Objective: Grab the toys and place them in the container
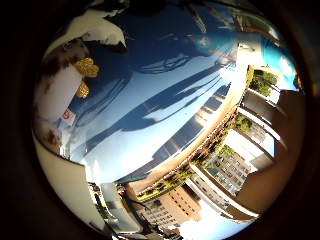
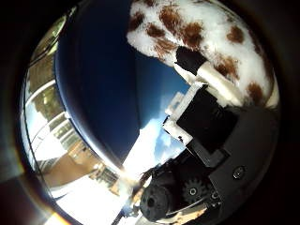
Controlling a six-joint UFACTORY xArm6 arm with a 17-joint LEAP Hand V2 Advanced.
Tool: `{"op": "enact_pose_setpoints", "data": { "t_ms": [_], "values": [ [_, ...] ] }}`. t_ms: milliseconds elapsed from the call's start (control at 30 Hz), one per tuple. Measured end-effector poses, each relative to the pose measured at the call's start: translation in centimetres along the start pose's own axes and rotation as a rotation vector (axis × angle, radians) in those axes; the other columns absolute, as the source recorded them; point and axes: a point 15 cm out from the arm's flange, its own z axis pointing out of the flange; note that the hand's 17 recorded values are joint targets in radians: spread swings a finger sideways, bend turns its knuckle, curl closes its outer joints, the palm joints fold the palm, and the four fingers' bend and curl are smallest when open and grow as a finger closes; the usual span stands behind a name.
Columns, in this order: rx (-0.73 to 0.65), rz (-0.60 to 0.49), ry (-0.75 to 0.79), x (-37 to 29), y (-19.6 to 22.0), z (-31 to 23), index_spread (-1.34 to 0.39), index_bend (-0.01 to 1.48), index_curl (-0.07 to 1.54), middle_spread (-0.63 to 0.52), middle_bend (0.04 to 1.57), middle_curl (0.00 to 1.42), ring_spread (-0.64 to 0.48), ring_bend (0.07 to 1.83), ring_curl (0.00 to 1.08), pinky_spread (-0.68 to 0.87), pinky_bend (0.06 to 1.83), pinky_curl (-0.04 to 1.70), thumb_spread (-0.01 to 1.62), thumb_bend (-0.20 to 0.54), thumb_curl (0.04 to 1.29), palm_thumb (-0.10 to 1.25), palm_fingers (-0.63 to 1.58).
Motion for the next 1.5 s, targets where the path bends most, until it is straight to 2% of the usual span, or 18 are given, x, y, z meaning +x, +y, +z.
{"op": "enact_pose_setpoints", "data": {
  "t_ms": [133, 433, 700, 900, 1200, 1433, 1500],
  "values": [
    [0.038, 0.023, -0.007, 1.5, 0.8, -2.2, -0.63, 0.48, 0.03, -0.22, 1.0, 0.94, -0.05, 1.35, 0.69, 0.25, 1.45, 0.52, 1.05, 0.058, 0.59, 0.99, 1.06],
    [0.101, 0.076, -0.035, 5.1, 6.6, -8.9, -0.83, 0.72, -0.01, -0.26, 1.07, 1.08, -0.09, 1.4, 0.75, 0.18, 1.55, 0.63, 1.07, 0.021, 0.69, 1.03, 0.99],
    [0.291, 0.017, -0.007, 3.4, 12.8, -18.3, -0.94, 0.86, -0.02, -0.27, 1.09, 1.15, -0.1, 1.44, 0.78, 0.15, 1.58, 0.69, 1.09, -0.008, 0.76, 1.03, 0.94],
    [0.405, -0.099, 0.024, -2.2, 15.6, -22.8, -0.99, 0.93, -0.02, -0.27, 1.11, 1.18, -0.11, 1.46, 0.79, 0.14, 1.58, 0.72, 1.08, -0.014, 0.79, 1.02, 0.91],
    [0.455, -0.231, 0.04, -12.3, 16.1, -23.8, -1.03, 1.0, -0.02, -0.28, 1.13, 1.2, -0.11, 1.48, 0.8, 0.13, 1.59, 0.76, 1.07, -0.015, 0.84, 1.0, 0.89],
    [0.457, -0.244, -0.009, -18.0, 11.2, -21.3, -1.05, 1.03, -0.02, -0.27, 1.15, 1.2, -0.11, 1.5, 0.8, 0.13, 1.58, 0.78, 1.07, -0.019, 0.87, 0.98, 0.88],
    [0.458, -0.237, -0.023, -19.2, 9.4, -20.3, -1.06, 1.04, -0.02, -0.27, 1.15, 1.2, -0.11, 1.51, 0.8, 0.13, 1.58, 0.79, 1.06, -0.044, 0.86, 0.9, 0.88]
  ]
}}
